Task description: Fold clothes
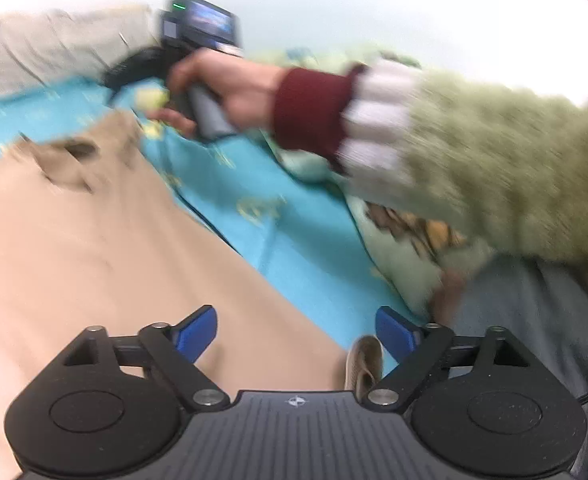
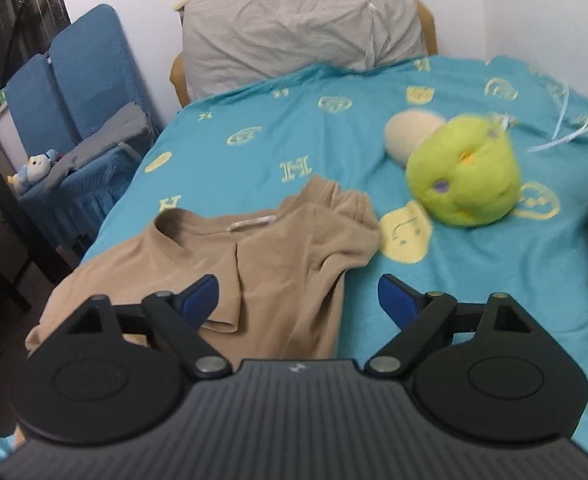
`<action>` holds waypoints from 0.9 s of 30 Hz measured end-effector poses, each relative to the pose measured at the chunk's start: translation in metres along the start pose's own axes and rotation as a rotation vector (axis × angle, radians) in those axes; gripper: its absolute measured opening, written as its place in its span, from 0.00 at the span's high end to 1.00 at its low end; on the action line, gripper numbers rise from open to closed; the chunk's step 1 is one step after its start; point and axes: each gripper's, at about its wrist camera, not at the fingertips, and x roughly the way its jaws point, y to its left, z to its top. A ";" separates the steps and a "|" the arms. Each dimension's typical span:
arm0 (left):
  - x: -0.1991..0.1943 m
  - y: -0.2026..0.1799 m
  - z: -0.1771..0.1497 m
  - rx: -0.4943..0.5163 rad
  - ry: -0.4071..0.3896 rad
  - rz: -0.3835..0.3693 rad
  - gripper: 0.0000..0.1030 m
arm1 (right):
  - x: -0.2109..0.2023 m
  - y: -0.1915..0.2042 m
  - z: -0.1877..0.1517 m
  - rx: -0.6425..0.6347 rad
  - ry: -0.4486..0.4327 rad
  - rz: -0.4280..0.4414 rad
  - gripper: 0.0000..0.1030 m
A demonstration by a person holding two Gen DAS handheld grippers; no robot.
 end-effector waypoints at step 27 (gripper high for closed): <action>-0.031 0.032 0.032 0.036 -0.127 0.527 0.03 | -0.276 0.033 -0.105 0.098 -0.232 -0.011 0.15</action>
